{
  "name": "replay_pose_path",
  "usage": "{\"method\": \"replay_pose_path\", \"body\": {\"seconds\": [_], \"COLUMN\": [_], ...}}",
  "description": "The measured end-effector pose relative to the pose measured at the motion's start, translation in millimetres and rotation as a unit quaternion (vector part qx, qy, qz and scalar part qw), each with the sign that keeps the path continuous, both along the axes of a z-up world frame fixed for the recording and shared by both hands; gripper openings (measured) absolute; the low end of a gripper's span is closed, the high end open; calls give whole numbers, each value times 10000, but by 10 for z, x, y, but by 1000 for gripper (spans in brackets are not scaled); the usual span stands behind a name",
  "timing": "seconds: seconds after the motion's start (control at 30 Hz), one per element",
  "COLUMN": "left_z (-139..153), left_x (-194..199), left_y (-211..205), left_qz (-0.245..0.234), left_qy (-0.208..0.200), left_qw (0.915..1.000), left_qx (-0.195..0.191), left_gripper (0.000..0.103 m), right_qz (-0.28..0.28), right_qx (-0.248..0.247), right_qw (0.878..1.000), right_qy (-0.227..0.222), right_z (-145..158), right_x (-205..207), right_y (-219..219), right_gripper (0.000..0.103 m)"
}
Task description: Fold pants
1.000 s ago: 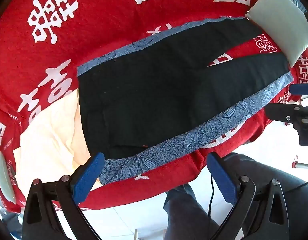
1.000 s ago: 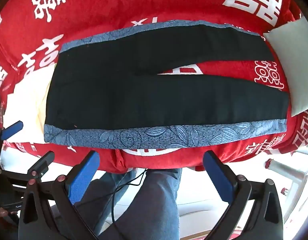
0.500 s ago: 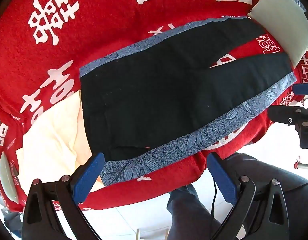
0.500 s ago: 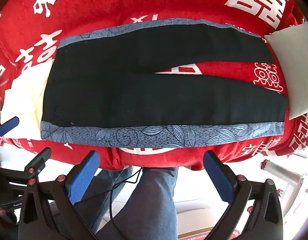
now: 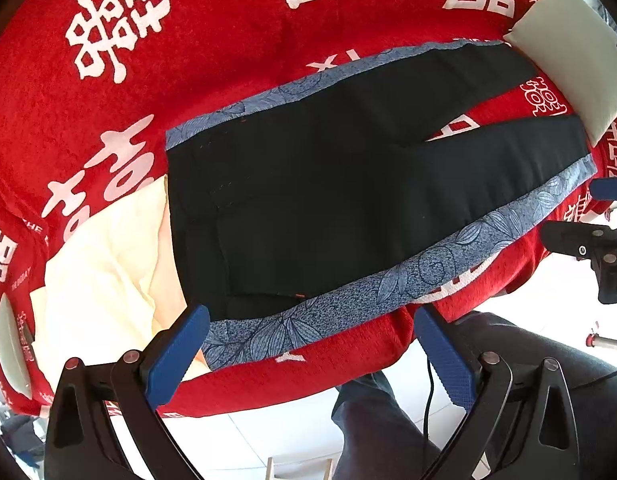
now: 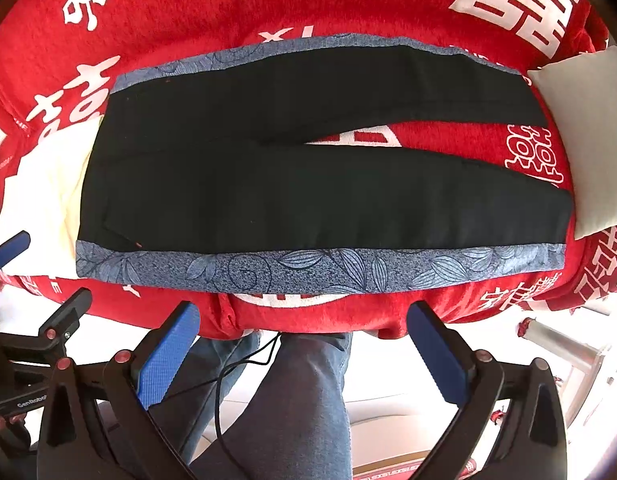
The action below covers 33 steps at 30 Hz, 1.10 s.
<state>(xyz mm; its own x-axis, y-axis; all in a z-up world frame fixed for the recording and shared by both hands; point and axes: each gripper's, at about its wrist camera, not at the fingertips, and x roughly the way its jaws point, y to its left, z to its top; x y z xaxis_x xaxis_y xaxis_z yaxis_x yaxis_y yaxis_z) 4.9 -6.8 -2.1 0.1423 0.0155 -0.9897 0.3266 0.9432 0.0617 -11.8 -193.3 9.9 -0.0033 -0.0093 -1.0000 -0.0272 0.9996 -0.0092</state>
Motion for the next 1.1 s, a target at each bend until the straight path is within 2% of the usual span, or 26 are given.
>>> {"method": "replay_pose_path", "body": {"seconds": [1.1], "left_z": [6], "left_x": [-18], "left_y": [96], "left_qz": [278], "left_qy": [-35], "left_qw": [9996], "left_qx": [-24], "left_gripper": [103], "right_qz": [156], "right_qx": [-97], "right_qw": [9998], "right_qy": [-13], "right_z": [-14], "right_x": [-41], "right_y": [63], "right_gripper": [103]}}
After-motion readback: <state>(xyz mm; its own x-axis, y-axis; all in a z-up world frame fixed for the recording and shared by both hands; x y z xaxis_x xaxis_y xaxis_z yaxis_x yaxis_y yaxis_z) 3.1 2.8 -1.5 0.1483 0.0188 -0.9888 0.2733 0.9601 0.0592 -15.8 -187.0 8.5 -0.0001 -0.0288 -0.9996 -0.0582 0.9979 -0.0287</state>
